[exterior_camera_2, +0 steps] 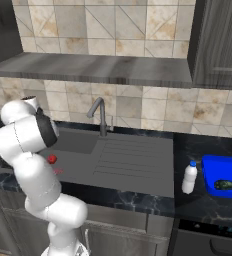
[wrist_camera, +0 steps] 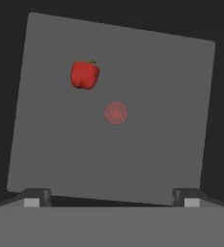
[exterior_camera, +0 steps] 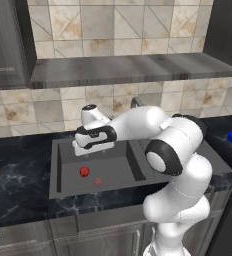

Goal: Pick up all produce items and place them in the sink. Turn on the sink faucet to wash them. Then turn the sink off and put them in the tray.

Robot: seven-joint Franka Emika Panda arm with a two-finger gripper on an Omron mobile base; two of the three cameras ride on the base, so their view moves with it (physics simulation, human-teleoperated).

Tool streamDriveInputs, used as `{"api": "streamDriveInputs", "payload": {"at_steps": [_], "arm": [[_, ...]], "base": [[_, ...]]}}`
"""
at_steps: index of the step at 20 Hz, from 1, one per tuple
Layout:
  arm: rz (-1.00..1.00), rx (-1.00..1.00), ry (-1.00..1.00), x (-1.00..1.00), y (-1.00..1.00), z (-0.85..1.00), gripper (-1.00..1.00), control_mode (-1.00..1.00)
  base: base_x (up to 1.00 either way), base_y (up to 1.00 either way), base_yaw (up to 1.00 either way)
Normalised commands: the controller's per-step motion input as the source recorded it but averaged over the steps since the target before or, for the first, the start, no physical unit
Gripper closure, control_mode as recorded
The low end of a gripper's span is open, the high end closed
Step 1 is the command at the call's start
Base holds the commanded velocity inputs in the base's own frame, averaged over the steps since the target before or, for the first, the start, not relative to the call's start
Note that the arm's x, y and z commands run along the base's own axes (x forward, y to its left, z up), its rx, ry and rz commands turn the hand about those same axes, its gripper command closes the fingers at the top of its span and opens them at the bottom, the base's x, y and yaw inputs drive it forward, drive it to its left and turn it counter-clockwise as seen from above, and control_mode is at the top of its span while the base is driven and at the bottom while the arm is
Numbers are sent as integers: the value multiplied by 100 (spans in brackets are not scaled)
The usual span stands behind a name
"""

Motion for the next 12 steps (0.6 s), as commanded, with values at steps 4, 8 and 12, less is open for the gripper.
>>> {"api": "streamDriveInputs", "payload": {"at_steps": [4, 8, 12], "arm": [[0, 0, 13, 45, 14, -48, -100, -100], [0, 0, 11, 40, 18, -46, -100, -100], [0, 0, 7, 43, 21, -40, -100, -100]], "base": [[0, 0, 0], [0, 0, 0], [0, 0, 0]]}}
